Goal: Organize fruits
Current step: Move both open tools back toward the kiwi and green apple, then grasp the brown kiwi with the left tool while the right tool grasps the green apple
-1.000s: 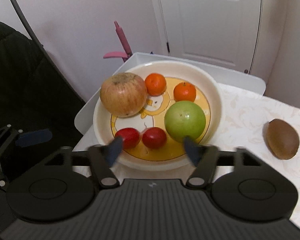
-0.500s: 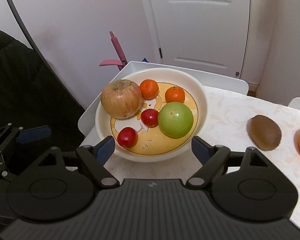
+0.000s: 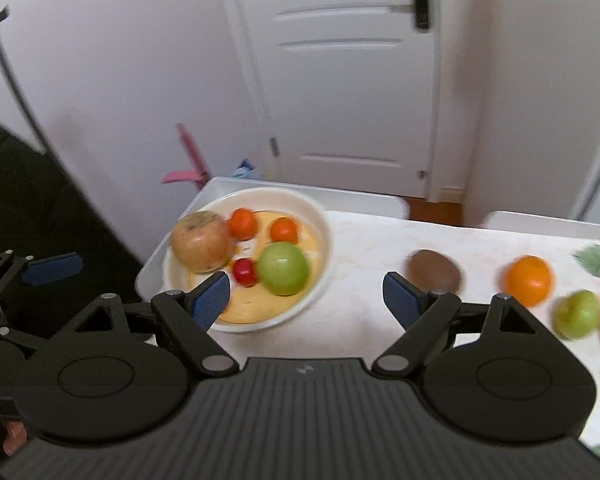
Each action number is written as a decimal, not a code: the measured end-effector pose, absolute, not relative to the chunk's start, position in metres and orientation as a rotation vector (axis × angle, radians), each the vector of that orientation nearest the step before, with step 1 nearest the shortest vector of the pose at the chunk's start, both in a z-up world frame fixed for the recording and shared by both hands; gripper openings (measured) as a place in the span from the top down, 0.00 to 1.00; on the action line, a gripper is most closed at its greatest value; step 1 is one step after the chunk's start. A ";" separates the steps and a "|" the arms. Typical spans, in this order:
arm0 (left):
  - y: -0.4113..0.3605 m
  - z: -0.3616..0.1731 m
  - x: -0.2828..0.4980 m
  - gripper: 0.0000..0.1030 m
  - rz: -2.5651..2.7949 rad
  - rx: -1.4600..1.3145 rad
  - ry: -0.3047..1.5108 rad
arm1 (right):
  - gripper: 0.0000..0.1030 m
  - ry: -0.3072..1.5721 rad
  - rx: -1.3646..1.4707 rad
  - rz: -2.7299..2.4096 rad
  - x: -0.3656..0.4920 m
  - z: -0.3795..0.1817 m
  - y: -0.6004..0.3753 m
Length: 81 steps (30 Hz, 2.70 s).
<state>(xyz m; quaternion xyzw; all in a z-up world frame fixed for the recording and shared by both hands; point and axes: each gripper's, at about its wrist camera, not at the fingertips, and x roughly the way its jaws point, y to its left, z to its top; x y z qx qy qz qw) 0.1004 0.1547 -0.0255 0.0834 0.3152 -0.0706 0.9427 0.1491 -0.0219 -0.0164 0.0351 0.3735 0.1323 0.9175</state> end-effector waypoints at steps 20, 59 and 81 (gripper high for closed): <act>0.053 -0.027 0.137 0.02 -0.314 0.214 0.640 | 0.02 0.813 0.183 -0.005 0.126 -0.039 -0.177; -0.039 -0.132 0.265 0.25 -0.466 0.269 0.855 | 0.06 0.932 0.253 -0.084 0.202 -0.126 -0.235; -0.037 -0.130 0.247 0.34 -0.477 0.271 0.848 | 0.26 0.918 0.229 -0.077 0.214 -0.129 -0.239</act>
